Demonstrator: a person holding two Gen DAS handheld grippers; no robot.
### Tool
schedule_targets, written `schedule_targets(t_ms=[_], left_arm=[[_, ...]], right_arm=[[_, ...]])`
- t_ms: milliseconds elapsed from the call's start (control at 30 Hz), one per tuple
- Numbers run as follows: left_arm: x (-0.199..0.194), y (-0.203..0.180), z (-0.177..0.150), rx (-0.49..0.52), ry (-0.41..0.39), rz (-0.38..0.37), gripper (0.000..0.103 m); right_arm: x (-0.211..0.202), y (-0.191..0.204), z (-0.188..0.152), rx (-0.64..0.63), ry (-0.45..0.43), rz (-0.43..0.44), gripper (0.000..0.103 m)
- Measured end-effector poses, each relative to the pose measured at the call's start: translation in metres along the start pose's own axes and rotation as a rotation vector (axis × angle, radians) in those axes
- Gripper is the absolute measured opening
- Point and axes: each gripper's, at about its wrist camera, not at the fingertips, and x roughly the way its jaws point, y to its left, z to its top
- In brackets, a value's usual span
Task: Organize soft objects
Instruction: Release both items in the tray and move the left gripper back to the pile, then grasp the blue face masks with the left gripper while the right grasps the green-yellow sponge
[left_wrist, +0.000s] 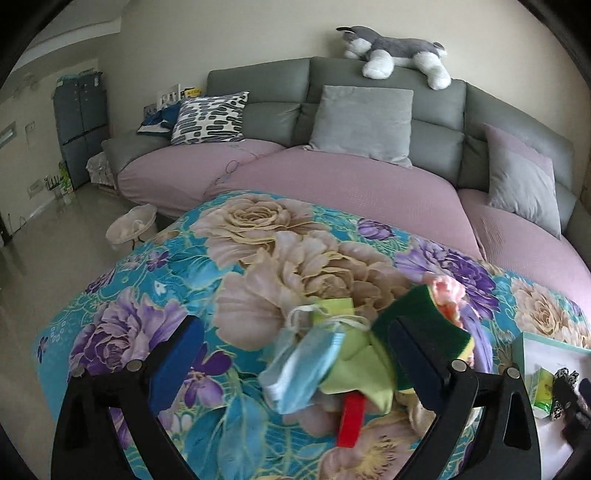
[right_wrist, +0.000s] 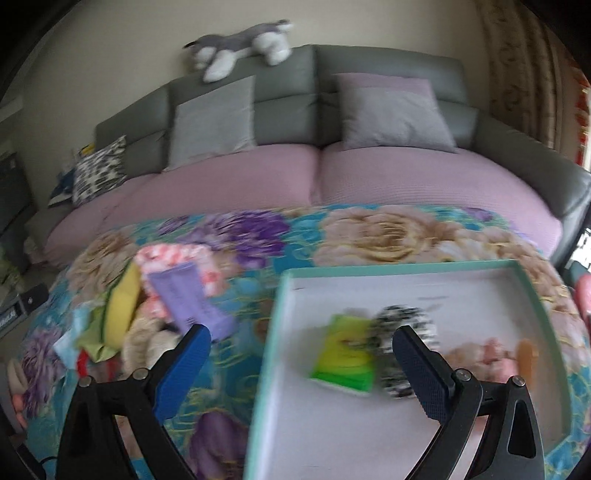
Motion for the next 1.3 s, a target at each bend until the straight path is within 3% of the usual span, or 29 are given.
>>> schedule_targets(t_ms=[467,733,1067,1300], left_arm=[[0.017,0.048,-0.005,-0.099,0.063,-0.005,0.1],[0.039,0.055,-0.014,-0.084,0.153,-0.047,0.1],[0.065,0.045,-0.029,-0.058,0.26,-0.091,0.1],[0.075,0.059,-0.035,-0.168,0.304,-0.154,0.1]], right_arm=[[0.01,0.058,-0.012,-0.101,0.015,0.112,0.1],[0.019,0.089,-0.019,-0.155,0.033,0.162,0.1],[0.023,0.106,-0.017,-0.083,0.003,0.277,0.083],[0.034,0.115,-0.014,-0.018,0.004,0.345,0.07]])
